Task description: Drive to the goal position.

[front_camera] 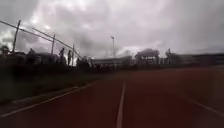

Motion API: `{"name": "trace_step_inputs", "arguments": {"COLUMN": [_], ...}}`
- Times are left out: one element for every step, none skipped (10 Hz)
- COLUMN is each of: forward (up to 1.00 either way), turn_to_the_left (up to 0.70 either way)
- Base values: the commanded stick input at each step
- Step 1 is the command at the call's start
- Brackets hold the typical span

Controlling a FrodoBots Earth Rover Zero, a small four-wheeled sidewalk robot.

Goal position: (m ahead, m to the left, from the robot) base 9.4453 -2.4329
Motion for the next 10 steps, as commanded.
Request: {"name": "trace_step_inputs", "arguments": {"forward": [0.50, 0.50, 0.50, 0.50, 0.50, 0.50, 0.50, 0.50, 0.50, 0.50], "turn_to_the_left": [0.00, 0.00, 0.00, 0.00, 0.00, 0.00, 0.00, 0.00, 0.00, -0.50]}}
